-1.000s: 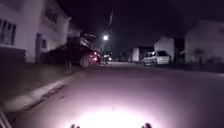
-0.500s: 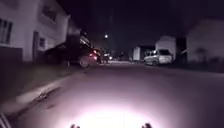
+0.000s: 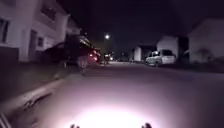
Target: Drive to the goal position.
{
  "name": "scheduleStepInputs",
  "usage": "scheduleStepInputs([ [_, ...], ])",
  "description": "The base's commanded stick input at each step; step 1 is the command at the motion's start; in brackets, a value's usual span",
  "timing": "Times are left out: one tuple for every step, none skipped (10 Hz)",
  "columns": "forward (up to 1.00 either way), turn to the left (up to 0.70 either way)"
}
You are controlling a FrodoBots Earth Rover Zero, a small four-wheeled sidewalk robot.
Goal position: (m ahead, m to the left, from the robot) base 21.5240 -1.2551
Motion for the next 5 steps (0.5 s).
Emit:
scheduleStepInputs([
  [0.70,0.00],
  [0.70,0.00],
  [0.70,0.00],
  [0.70,-0.28],
  [0.70,-0.35],
])
